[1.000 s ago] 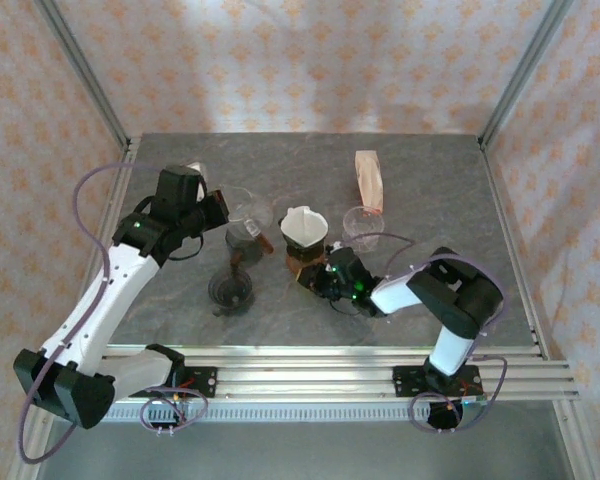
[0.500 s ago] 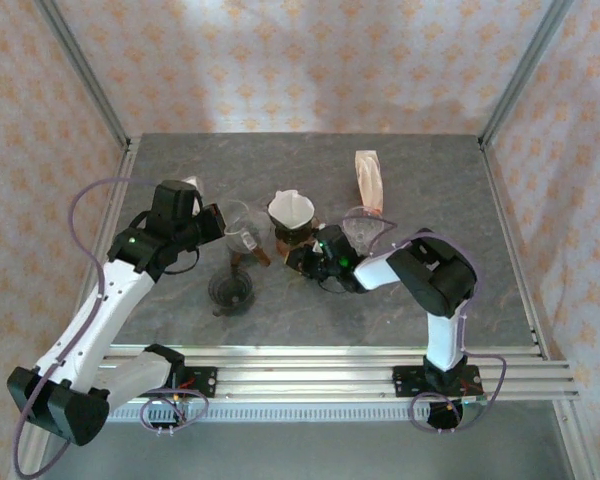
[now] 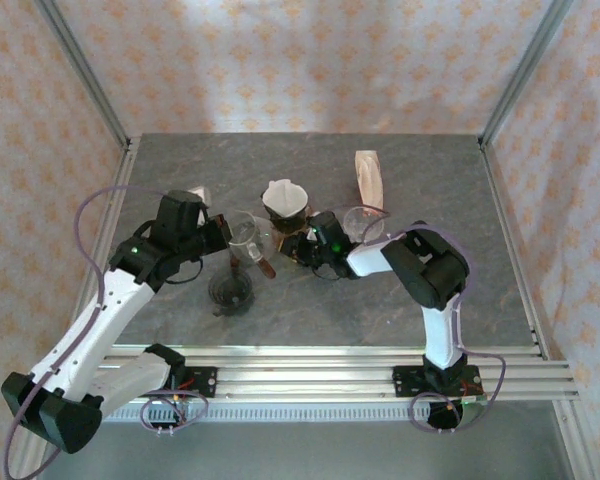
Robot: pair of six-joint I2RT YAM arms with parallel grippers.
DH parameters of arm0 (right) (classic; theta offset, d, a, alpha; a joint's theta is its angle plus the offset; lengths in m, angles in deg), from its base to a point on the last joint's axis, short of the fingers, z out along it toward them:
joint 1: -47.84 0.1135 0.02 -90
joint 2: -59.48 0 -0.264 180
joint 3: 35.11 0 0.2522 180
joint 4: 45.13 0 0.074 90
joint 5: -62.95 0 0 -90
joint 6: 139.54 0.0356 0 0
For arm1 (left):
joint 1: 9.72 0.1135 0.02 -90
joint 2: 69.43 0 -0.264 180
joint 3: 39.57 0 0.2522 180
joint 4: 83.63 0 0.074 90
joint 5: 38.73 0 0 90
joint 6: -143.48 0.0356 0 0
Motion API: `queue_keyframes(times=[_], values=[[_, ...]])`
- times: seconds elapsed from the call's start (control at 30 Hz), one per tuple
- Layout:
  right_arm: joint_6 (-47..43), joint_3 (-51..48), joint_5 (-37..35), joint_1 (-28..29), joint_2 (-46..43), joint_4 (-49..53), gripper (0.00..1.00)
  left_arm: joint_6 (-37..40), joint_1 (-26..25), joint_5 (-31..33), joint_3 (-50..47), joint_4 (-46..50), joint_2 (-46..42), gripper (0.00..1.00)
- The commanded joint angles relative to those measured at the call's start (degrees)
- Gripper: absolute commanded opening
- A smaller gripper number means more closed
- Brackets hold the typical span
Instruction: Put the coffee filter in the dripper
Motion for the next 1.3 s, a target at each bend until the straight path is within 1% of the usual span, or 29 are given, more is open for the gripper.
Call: queue_keyframes(times=[0.0,0.17,0.3,0.4,0.5,0.53,0.63,0.7,0.77,0.87,0.97,1.0,1.1,1.17,1.27], values=[[-0.1,-1.5,-2.1,-0.3,-0.4,-1.9,0.28,-0.8,-2.5,3.0,0.5,-0.8,-1.7,0.0],[0.5,-6.7,-3.6,1.0,-3.9,-3.5,0.38,-1.3,-5.0,4.4,0.3,0.5,-2.9,0.0],[1.0,-11.5,-6.1,3.6,-8.3,-3.1,0.43,-2.2,-8.2,6.6,-0.7,2.0,-4.7,0.0],[0.1,-15.6,-10.4,6.2,-13.3,0.4,0.45,-3.4,-12.1,9.1,-1.7,2.7,-6.2,0.0],[1.0,-21.1,-15.3,7.9,-20.4,3.3,0.46,-4.9,-16.9,12.4,-3.0,3.2,-6.6,0.0],[1.2,-22.9,-17.4,8.4,-23.3,5.2,0.46,-5.5,-18.4,13.1,-3.5,3.0,-6.5,0.0],[0.8,-27.6,-25.6,9.7,-35.2,15.5,0.46,-8.4,-24.0,15.8,-5.8,0.7,-5.3,0.0],[0.5,-29.1,-31.3,9.9,-44.8,26.4,0.46,-9.9,-28.5,17.9,-6.8,-1.6,-3.0,0.0],[0.5,-29.5,-36.1,9.9,-54.5,36.3,0.47,-10.8,-31.8,19.5,-6.6,-3.1,0.2,0.0],[0.3,-29.6,-41.7,9.9,-67.5,48.9,0.48,-11.6,-34.6,19.4,-6.6,-7.0,5.4,0.0],[0.3,-29.2,-45.0,9.9,-77.4,57.2,0.5,-11.9,-36.2,18.4,-5.4,-10.8,11.9,0.0],[0.4,-29.0,-45.6,9.9,-80.0,59.2,0.51,-11.8,-36.7,18.1,-4.5,-11.7,14.4,0.0],[0.6,-28.7,-46.3,9.9,-83.9,62.9,0.52,-11.4,-37.6,17.4,-1.6,-12.7,20.9,0.0],[0.6,-28.6,-46.1,9.9,-84.5,63.8,0.52,-11.1,-37.5,17.7,-0.3,-12.7,23.6,0.0],[0.7,-28.8,-45.6,9.9,-84.6,64.1,0.53,-10.6,-37.5,18.8,0.4,-12.4,25.1,0.0]])
